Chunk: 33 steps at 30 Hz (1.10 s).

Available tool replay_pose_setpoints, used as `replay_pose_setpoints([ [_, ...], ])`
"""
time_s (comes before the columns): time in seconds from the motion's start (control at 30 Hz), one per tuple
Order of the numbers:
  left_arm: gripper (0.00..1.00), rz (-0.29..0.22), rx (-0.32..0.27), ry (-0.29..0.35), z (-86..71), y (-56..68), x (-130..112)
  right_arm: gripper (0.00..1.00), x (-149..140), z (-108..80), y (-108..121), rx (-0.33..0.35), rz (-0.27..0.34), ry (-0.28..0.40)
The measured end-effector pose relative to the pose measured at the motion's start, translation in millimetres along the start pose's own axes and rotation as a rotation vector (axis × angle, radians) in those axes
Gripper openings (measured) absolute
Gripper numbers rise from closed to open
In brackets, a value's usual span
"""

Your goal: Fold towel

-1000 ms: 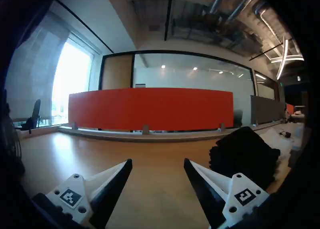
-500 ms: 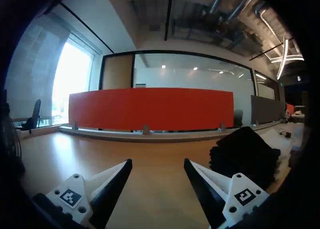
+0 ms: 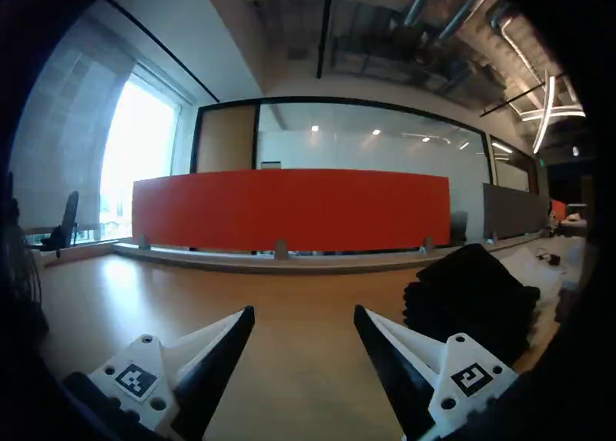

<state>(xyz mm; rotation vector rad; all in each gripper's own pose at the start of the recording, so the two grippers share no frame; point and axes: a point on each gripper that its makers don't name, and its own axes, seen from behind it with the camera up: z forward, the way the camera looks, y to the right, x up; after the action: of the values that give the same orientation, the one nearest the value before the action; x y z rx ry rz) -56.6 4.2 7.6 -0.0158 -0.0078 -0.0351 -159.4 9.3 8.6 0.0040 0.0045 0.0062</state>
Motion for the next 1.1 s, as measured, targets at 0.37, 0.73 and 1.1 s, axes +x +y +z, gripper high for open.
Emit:
replay_pose_setpoints([
  [0.37, 0.99, 0.0, 0.0, 0.0, 0.2, -0.2, -0.4, 1.0, 0.2, 0.5, 0.7, 0.0, 0.0, 0.0],
  [0.73, 0.99, -0.002, 0.0, -0.001, 0.8, -1.1, 0.2, 1.0, 0.7, 0.2, 0.4, 0.0, 0.0, 0.0],
  [1.1, 0.99, -0.006, -0.001, -0.003, 0.9, -1.5, -2.0, 1.0, 0.6, 0.0, 0.5, 0.0, 0.0, 0.0],
])
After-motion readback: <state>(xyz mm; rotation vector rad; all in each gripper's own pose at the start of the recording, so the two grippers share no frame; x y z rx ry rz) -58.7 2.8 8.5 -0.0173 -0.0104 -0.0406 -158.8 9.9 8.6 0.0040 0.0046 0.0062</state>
